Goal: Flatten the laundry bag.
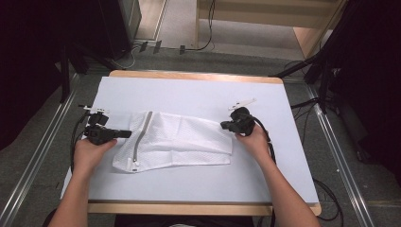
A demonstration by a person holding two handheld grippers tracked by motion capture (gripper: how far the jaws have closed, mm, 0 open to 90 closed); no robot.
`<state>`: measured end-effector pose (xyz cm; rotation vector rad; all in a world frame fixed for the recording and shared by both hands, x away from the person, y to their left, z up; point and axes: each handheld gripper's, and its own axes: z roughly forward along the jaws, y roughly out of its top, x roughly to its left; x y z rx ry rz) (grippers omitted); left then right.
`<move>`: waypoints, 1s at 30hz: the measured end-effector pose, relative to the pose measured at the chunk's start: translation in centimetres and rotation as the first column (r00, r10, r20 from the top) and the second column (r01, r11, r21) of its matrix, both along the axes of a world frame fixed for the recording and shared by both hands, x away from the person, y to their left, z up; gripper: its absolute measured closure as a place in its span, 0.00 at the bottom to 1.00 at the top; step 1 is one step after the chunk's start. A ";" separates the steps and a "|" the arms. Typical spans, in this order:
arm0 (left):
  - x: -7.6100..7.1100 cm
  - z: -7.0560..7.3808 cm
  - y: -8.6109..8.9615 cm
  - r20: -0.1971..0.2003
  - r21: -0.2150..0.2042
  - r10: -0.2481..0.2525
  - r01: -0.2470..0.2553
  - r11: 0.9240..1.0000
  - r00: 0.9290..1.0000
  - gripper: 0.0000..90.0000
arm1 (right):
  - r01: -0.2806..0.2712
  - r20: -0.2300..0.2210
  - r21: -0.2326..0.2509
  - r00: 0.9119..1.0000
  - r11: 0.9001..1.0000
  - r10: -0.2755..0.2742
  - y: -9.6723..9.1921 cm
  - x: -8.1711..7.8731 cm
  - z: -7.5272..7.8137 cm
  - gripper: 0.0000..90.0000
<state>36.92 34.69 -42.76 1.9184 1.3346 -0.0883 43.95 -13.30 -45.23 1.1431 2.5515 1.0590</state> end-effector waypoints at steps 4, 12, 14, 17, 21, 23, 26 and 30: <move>-0.3 0.1 0.4 0.008 0.004 0.018 -0.018 1.000 1.000 1.00 | 0.028 0.001 0.022 1.000 0.999 -0.028 -0.7 1.3 0.2 1.00; -1.0 0.0 1.0 0.008 0.007 0.038 -0.038 0.999 0.999 1.00 | 0.044 0.000 0.001 0.999 0.999 -0.044 -0.1 4.1 0.0 1.00; -1.3 0.1 1.2 0.011 0.013 0.051 -0.051 0.999 0.999 1.00 | 0.056 0.020 0.014 0.998 0.998 -0.057 0.1 4.9 0.0 1.00; -1.6 0.1 1.6 0.017 0.008 0.066 -0.067 0.998 0.998 1.00 | 0.066 0.003 0.018 0.998 0.998 -0.067 0.8 6.4 0.0 1.00; -2.1 0.2 1.9 0.034 0.012 0.084 -0.084 0.996 0.996 1.00 | 0.082 0.009 0.007 0.997 0.997 -0.082 1.5 7.4 -0.2 1.00; -2.3 0.3 2.1 0.038 0.015 0.088 -0.088 0.996 0.995 1.00 | 0.089 0.008 0.008 0.996 0.996 -0.089 1.6 7.6 -0.3 1.00; -2.4 -0.1 2.2 0.032 0.013 0.104 -0.104 0.994 0.994 0.95 | 0.115 0.047 -0.011 0.992 0.993 -0.114 2.1 7.6 -0.3 0.96; -2.5 -0.2 2.3 0.028 0.006 0.112 -0.112 0.994 0.993 0.86 | 0.133 0.079 -0.004 0.988 0.991 -0.132 2.0 7.3 0.4 0.85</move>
